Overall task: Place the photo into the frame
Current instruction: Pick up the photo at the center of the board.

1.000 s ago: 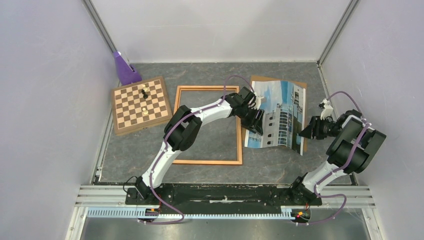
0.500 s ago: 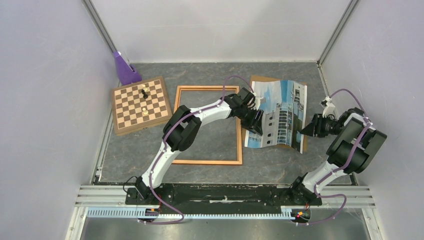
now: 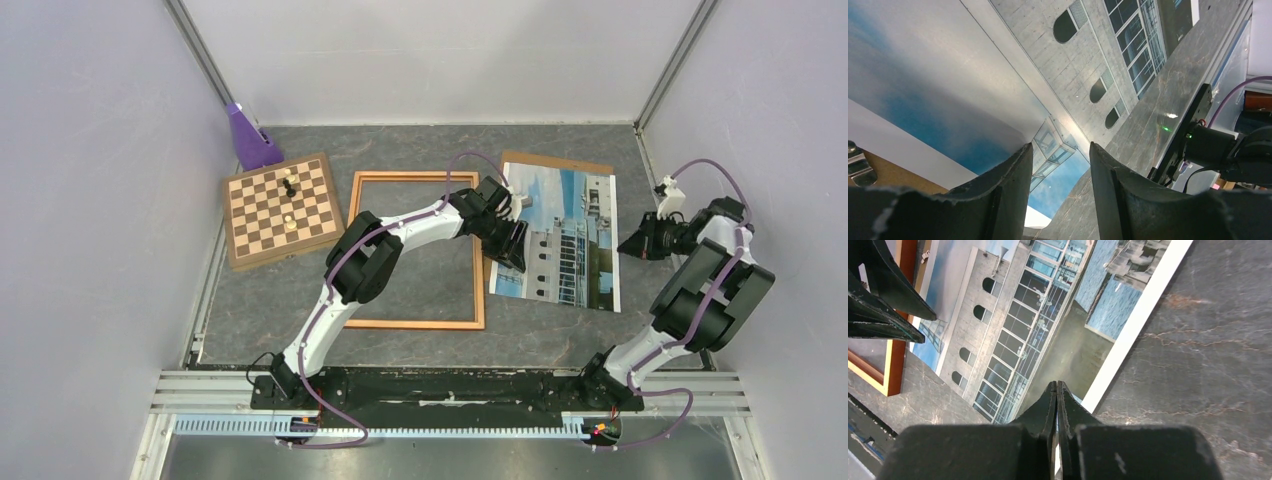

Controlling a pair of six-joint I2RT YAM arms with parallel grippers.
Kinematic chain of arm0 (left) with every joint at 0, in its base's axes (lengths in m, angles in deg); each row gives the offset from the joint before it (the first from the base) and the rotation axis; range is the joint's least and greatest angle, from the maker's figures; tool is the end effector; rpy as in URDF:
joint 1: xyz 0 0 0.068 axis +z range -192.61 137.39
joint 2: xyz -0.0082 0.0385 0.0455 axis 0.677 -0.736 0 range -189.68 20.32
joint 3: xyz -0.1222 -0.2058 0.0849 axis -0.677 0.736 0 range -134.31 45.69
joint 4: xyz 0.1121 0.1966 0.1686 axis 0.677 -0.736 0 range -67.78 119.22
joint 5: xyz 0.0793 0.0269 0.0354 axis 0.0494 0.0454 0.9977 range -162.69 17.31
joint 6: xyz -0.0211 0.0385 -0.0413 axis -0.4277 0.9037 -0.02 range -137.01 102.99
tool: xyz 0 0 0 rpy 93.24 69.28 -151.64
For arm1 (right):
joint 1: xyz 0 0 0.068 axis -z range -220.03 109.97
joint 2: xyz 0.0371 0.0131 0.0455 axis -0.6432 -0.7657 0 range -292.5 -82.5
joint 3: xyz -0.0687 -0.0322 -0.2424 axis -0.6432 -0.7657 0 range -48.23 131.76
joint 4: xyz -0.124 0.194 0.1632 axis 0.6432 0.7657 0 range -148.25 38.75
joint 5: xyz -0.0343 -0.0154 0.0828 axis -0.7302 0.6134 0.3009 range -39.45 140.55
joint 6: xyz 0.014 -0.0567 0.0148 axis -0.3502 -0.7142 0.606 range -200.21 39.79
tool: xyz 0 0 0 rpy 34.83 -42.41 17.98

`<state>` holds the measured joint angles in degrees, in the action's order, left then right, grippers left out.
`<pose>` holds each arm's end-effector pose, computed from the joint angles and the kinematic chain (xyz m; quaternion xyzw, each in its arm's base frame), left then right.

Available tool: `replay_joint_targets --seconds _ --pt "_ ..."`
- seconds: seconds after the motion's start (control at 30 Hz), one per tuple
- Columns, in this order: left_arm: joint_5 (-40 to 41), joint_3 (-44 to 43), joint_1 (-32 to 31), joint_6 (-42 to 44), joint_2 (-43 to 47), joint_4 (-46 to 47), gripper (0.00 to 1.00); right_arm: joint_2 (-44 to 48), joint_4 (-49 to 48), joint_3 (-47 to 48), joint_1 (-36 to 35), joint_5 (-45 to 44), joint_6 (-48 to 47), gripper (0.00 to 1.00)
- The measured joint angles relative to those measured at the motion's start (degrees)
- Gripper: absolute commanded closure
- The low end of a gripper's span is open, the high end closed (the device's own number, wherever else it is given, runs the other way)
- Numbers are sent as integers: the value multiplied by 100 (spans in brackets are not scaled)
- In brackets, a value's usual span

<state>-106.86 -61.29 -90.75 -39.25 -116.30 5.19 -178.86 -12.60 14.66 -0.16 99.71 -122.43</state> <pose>0.3318 -0.4078 0.1120 0.2929 0.8646 -0.3999 0.0826 0.2690 -0.1808 0.1579 -0.0581 0.9043 0.2557 0.3370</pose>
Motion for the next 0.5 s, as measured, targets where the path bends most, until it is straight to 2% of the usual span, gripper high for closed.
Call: replay_joint_targets --seconds 0.07,0.13,0.17,0.23,0.27,0.33,0.4,0.5 --pt "35 0 -13 2 15 -13 47 42 24 98 2 -28 17 100" --pt "83 0 -26 2 22 -20 47 72 33 166 4 -109 20 94" --pt "105 0 -33 2 28 -26 47 98 33 177 4 -164 15 86" --pt "116 0 -39 2 39 -31 48 175 66 175 4 -282 -17 62" --pt "120 0 -44 2 39 -33 48 236 85 155 2 -350 -98 47" --pt "118 0 -46 2 39 -46 48 444 219 44 -22 -505 -492 31" --pt "109 0 -46 2 42 -81 48 704 437 -155 -57 -627 -1012 23" --pt "109 0 -48 2 50 -138 48 1373 660 -756 -332 -962 -1980 20"
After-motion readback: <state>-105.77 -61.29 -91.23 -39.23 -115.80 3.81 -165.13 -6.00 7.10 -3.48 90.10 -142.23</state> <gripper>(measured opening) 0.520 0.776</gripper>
